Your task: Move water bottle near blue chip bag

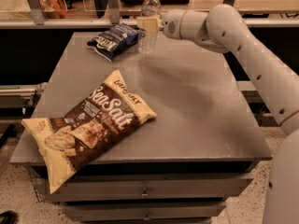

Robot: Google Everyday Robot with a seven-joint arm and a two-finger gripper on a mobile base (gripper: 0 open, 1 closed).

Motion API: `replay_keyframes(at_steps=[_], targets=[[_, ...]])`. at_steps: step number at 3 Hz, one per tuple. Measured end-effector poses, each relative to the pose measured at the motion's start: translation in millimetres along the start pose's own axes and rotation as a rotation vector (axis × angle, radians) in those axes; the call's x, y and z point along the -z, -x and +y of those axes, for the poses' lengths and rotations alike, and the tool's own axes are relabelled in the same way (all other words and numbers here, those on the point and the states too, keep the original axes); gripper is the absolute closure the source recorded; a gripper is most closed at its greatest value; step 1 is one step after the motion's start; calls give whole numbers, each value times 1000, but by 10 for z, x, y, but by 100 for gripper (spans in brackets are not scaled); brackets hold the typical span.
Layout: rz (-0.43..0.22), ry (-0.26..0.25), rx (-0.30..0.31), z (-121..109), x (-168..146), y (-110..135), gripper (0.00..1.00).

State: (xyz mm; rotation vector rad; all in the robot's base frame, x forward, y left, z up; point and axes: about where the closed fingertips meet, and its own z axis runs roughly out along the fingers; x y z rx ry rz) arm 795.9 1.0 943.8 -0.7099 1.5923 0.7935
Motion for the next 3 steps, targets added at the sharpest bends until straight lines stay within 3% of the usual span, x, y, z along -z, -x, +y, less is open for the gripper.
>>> replay_keyframes(at_steps=[2,3], targets=[[-16,46,-38,170,-278,-82,100],[-11,75,-16,254,-384,-97,85]])
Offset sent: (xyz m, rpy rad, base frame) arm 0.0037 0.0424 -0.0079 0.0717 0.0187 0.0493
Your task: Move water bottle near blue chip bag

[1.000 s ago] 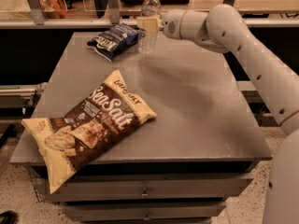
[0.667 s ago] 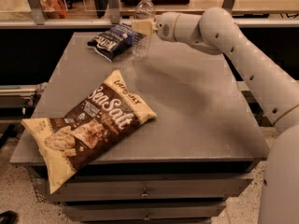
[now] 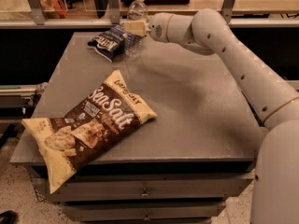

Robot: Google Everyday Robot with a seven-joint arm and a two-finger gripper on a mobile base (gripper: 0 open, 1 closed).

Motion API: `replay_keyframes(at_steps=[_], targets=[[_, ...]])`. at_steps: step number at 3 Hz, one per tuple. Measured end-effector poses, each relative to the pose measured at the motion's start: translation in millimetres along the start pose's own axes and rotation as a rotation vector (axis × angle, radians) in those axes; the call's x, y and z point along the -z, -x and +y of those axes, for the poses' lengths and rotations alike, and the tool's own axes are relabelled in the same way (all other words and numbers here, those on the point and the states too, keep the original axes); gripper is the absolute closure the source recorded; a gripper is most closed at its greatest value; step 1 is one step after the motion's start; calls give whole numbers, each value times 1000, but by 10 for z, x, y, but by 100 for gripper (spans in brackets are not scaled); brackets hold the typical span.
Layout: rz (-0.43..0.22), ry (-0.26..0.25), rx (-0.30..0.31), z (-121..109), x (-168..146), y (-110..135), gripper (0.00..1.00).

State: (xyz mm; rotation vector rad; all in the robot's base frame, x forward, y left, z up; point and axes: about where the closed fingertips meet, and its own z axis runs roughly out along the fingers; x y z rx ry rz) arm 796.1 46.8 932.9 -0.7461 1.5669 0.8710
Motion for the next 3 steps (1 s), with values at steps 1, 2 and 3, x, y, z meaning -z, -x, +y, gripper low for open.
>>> replay_keyframes(at_steps=[1,2,3], targets=[[16,25,31,52,-57,-39,62],[25,40,48,88,-86,-79,38],[40,57,56,142,-114,-158,7]])
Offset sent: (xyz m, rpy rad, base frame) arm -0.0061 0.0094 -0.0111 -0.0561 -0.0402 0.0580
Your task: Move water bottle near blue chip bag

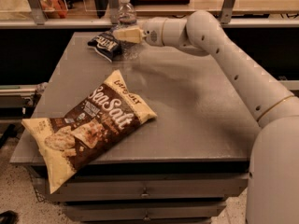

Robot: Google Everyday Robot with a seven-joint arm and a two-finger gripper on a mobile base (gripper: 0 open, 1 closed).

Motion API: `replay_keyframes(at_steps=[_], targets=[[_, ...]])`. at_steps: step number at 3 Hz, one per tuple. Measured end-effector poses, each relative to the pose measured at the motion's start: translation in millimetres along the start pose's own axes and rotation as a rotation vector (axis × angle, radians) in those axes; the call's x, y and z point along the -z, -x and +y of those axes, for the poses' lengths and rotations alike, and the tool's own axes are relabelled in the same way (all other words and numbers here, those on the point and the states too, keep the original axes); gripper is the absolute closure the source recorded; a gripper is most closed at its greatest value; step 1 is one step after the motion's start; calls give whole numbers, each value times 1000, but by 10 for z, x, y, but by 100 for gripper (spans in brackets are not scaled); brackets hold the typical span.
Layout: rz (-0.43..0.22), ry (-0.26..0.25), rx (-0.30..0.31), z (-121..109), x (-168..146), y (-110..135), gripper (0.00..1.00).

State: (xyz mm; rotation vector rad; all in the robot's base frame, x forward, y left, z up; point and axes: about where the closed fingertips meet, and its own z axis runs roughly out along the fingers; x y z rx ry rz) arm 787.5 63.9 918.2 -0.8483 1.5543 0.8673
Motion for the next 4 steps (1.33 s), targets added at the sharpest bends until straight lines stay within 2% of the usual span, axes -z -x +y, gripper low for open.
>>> replay_keyframes(at_steps=[1,3,4], targets=[[5,9,1,22,-23,-34,0],[12,-20,8,-71,89,-54,0],[17,-151,39,-449,764,25,0]])
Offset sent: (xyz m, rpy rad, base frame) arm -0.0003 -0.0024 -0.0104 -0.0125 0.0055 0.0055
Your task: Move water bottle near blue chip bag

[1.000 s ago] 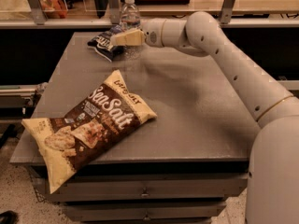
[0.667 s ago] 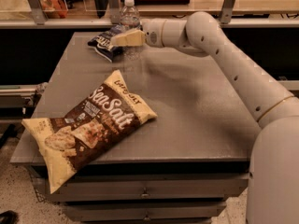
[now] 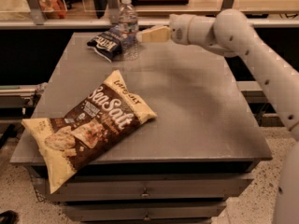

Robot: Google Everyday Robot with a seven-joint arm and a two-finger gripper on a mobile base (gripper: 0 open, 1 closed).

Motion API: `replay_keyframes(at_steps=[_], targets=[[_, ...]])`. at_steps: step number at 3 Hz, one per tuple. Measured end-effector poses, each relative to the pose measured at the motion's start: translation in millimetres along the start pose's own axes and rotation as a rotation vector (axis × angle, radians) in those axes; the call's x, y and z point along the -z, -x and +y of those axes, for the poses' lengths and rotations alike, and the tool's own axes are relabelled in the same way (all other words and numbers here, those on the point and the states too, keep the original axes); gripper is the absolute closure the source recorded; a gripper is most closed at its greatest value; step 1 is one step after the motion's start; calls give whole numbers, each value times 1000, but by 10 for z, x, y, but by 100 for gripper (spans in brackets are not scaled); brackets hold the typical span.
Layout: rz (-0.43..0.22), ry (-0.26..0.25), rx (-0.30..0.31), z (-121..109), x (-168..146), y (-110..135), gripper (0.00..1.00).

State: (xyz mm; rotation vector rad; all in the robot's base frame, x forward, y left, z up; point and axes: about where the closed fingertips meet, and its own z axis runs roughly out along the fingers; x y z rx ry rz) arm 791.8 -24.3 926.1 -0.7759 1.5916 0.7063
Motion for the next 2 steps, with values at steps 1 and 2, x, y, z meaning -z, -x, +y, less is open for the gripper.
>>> replay_keyframes(at_steps=[1,2], targets=[[-25,-159,24,-467,779,152,0],[-28,-190,23,-570,956,149,0]])
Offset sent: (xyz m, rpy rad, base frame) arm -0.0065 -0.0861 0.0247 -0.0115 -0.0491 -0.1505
